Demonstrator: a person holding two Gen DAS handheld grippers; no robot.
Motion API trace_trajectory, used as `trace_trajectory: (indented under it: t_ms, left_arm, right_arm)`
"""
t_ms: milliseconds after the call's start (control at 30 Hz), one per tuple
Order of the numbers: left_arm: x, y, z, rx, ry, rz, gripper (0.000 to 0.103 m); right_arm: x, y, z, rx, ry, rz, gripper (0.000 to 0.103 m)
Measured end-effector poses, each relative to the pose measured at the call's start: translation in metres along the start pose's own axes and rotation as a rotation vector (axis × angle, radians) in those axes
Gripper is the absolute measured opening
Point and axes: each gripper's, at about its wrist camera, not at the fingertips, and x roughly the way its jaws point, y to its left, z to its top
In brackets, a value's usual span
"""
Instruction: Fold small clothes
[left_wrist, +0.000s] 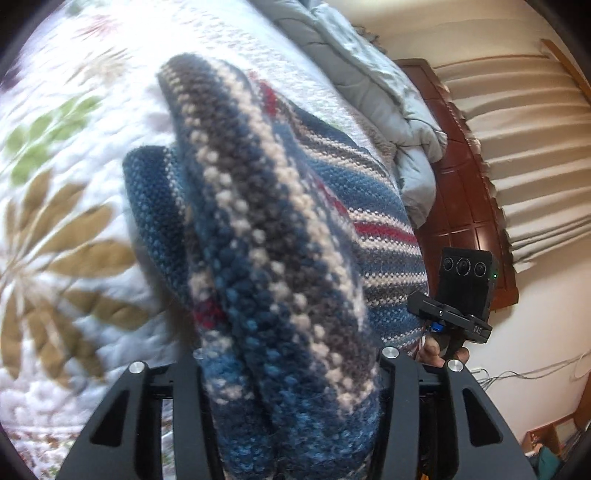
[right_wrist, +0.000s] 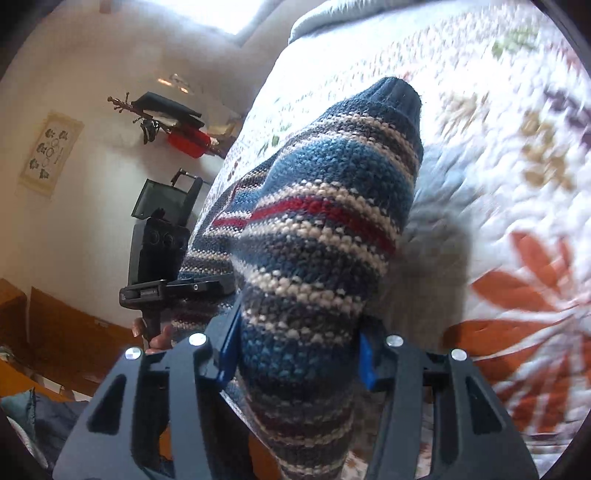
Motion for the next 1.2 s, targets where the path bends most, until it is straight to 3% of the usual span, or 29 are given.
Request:
trace_trajectory:
  t_ms: [200, 333, 667, 867, 967, 1067, 1200]
  left_arm:
    - [0.030, -0.049, 0.038, 0.063, -0.032, -0.005, 0.048]
    - [0.055, -0.062, 0.065, 0.064, -0.047, 0.018, 0.048]
    - [0.105, -0.039, 0.113, 0.035, -0.029, 0.120, 0.048]
    - [0.114, -0.021, 0.112, 0.028, -0.023, 0.104, 0.051]
    - [0.116, -0.017, 0.105, 0.072, -0.023, 0.163, 0.059]
    - [0.112, -0.009, 0.100, 0.086, -0.026, 0.182, 0.068]
    - [0.102, -0.005, 0.091, 0.075, -0.024, 0.195, 0.073]
  right_arm:
    - [-0.046, -0.009, 0.030, -0.041, -0.064, -0.045, 0.050]
    - [-0.057, -0.032, 0.062, -0.035, -0.089, -0.073, 0.050]
    - [-0.029, -0.120, 0.095, 0.050, -0.079, -0.063, 0.050]
    - [-0.017, -0.151, 0.093, 0.087, -0.069, -0.053, 0.052]
    - [-0.013, -0.159, 0.087, 0.087, -0.061, -0.078, 0.059]
    - [-0.014, -0.172, 0.078, 0.128, -0.079, -0.050, 0.073]
    - [-0.020, -0.179, 0.062, 0.157, -0.105, -0.036, 0.075]
